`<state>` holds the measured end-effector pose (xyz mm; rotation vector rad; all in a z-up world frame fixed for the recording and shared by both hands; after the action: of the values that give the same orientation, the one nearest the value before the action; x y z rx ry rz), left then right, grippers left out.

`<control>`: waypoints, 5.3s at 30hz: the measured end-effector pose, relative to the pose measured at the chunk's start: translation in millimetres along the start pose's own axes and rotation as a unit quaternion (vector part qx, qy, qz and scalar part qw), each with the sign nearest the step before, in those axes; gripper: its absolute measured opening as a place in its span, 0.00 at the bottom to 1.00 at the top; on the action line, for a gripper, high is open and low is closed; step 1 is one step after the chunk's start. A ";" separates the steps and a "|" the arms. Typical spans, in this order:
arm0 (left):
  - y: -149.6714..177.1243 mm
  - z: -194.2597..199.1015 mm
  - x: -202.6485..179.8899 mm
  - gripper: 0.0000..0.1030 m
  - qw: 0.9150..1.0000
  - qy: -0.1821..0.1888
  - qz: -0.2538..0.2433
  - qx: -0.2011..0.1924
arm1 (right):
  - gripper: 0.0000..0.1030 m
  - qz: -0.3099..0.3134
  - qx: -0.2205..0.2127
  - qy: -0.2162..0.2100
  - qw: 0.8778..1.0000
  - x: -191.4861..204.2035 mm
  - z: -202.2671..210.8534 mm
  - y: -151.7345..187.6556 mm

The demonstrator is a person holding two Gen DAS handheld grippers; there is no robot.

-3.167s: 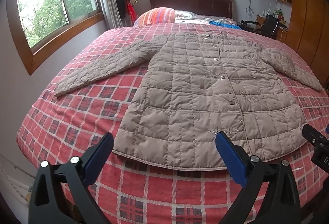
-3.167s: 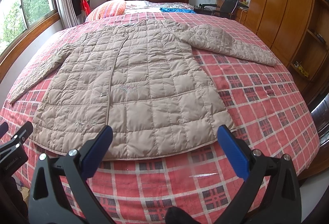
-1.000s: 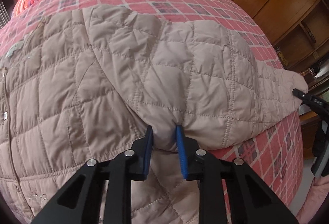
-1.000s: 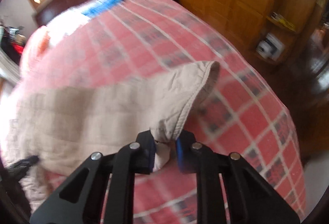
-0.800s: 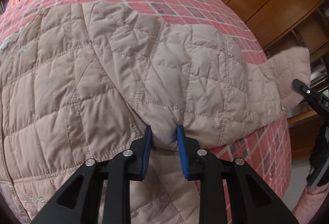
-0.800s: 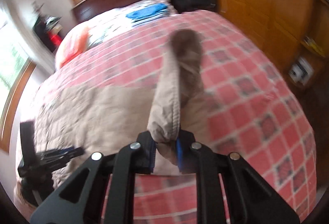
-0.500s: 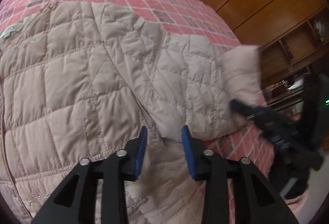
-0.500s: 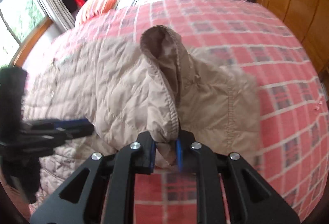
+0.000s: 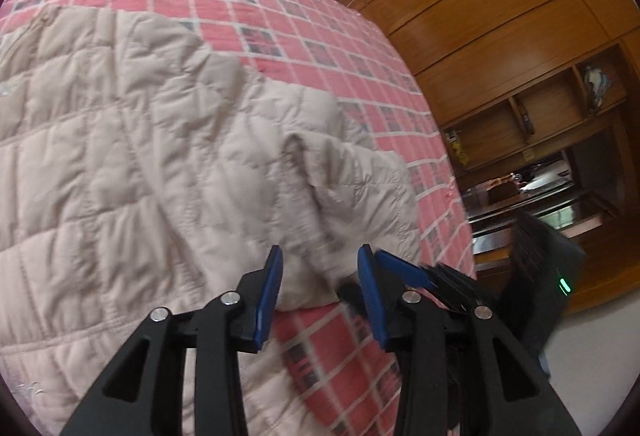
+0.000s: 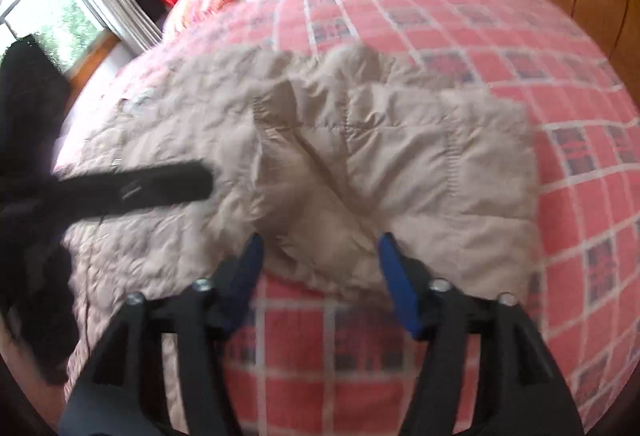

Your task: Fold large clothes

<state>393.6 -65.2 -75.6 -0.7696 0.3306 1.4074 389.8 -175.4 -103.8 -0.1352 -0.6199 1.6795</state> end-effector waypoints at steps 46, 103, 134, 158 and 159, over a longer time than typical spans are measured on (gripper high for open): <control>55.1 235.8 154.7 0.05 0.978 -0.092 0.036 -0.181 | 0.17 0.001 0.021 -0.118 0.993 100.0 -18.1 -34.9; 201.5 414.3 297.0 0.56 0.910 -0.282 0.185 -0.241 | 0.43 0.161 0.081 -0.113 0.977 327.2 -60.4 -21.6; 338.7 520.9 479.9 0.23 0.774 -0.338 0.426 -0.324 | 0.34 0.256 0.153 -0.085 0.951 480.0 -161.2 29.7; 171.4 401.9 326.4 0.05 0.889 -0.332 0.163 -0.270 | 0.30 0.220 0.160 -0.128 0.954 459.5 -151.6 21.0; 168.5 392.4 329.8 0.05 0.893 -0.330 0.164 -0.260 | 0.30 0.221 0.161 -0.128 0.953 457.5 -151.4 20.8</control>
<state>197.7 436.9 -49.1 -0.6209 -0.4922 2.0217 336.8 303.4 -127.2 0.1972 -0.5219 2.2335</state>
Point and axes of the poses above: each gripper's, at about its wrist camera, not at the fingertips, and z roughly against the way its jaws point, x to its left, y to its underside, the point moved 4 cm from there along -z, roughly the way its jaws point, and after that the axes turned 2 degrees about z, right-handed, at the moved point
